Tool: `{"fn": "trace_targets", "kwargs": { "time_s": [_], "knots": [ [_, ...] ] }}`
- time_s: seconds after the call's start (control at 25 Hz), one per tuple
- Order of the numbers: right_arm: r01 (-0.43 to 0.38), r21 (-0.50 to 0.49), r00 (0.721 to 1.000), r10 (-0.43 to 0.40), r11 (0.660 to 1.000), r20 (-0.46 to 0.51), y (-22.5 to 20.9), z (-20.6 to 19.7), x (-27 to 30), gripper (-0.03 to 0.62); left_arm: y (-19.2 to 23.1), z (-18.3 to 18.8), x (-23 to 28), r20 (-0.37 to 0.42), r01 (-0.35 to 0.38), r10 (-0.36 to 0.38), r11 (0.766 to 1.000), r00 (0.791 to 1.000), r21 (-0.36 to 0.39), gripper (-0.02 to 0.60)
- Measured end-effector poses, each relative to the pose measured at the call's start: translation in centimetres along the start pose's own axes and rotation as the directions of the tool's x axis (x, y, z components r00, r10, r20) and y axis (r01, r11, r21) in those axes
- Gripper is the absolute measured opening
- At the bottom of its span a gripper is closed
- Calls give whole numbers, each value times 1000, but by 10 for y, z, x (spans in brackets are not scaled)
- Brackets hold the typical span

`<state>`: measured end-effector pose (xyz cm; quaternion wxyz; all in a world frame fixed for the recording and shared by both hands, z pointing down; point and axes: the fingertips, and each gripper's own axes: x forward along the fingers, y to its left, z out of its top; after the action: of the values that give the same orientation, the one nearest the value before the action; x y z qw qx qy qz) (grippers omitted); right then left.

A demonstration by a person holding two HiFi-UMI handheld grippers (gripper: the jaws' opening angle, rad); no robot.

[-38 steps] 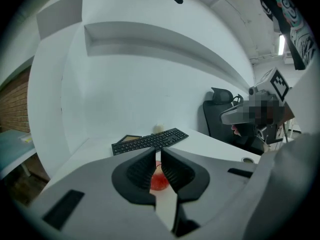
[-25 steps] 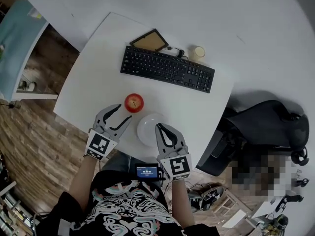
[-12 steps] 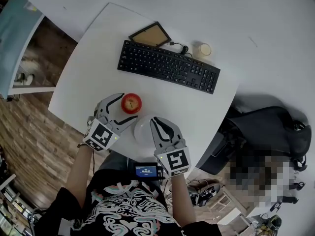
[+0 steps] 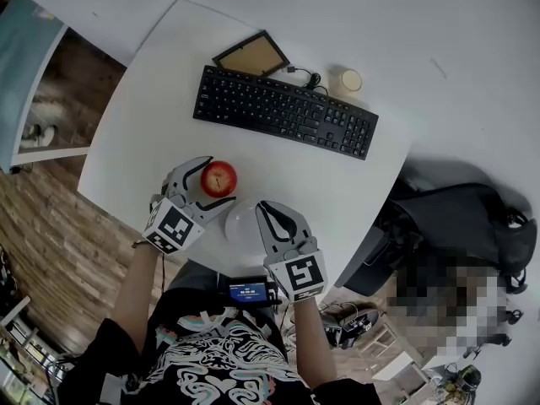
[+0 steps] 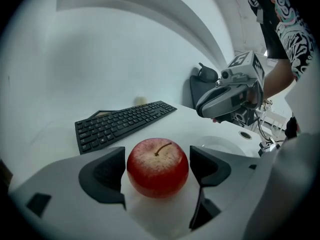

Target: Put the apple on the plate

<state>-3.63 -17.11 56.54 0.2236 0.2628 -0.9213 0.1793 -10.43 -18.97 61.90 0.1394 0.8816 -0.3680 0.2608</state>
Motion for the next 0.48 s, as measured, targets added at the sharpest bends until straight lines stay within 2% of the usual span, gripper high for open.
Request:
{"fn": "trace_targets", "kwargs": {
  "time_s": [0.24,0.48],
  "knots": [
    [13,3,1000,-13,1000,-2,-11,-2,0,31,2,-4,9,-12,-15,15,1000,1000,15,382],
    [8,20,1000,-7,1000,-13,-11,-4,-1,31,12,-2,9,11,-41,41,998,999,-55,382]
  ]
}}
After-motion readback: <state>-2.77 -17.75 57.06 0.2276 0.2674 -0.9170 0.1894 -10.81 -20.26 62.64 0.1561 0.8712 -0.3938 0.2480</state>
